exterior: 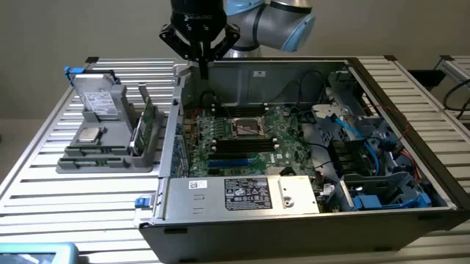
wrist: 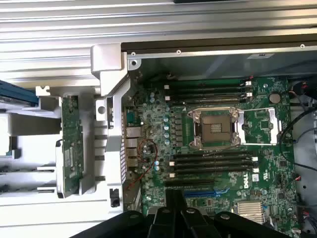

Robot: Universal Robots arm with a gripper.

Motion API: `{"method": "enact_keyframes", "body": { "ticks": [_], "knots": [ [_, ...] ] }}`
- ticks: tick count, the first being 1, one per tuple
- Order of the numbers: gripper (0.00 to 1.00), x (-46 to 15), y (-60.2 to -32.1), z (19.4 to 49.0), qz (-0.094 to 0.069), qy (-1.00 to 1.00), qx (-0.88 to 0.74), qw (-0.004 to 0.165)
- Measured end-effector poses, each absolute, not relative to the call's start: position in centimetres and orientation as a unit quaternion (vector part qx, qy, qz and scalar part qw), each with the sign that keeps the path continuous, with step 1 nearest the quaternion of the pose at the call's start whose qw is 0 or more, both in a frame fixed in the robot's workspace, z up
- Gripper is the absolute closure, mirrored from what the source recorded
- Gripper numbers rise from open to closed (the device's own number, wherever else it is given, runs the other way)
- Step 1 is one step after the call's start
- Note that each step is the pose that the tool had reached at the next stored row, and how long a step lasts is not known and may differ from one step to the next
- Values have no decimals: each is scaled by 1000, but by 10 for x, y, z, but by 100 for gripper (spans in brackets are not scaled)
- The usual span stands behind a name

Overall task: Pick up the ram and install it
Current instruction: 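Reach for the ram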

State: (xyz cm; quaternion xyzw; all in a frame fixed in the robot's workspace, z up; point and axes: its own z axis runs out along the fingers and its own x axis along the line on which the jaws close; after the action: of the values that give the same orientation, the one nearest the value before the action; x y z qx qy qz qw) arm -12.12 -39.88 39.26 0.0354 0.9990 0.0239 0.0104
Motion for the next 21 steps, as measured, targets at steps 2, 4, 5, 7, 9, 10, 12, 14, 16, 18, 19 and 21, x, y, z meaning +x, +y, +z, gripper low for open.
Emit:
{"method": "enact_keyframes", "body": {
  "ticks": [2, 4, 5, 7, 9, 10, 12, 14, 16, 18, 19, 21],
  "knots": [
    [89, -121, -399, 393, 24, 999, 35, 10],
    [89, -121, -399, 393, 24, 999, 35, 10],
    [89, -121, -399, 393, 24, 999, 35, 10],
    [89, -121, -399, 393, 24, 999, 35, 10],
    [89, -121, -399, 393, 24, 999, 35, 10],
    [89, -121, -399, 393, 24, 999, 35, 10],
    [89, -121, -399, 393, 24, 999, 35, 10],
    [89, -125, -401, 393, 24, 999, 35, 10],
    [89, -130, -404, 393, 24, 999, 35, 10],
    [89, -135, -407, 393, 24, 999, 35, 10],
    [89, -138, -409, 393, 24, 999, 35, 10],
    [89, -144, -412, 393, 24, 999, 35, 10]
  ]
}}
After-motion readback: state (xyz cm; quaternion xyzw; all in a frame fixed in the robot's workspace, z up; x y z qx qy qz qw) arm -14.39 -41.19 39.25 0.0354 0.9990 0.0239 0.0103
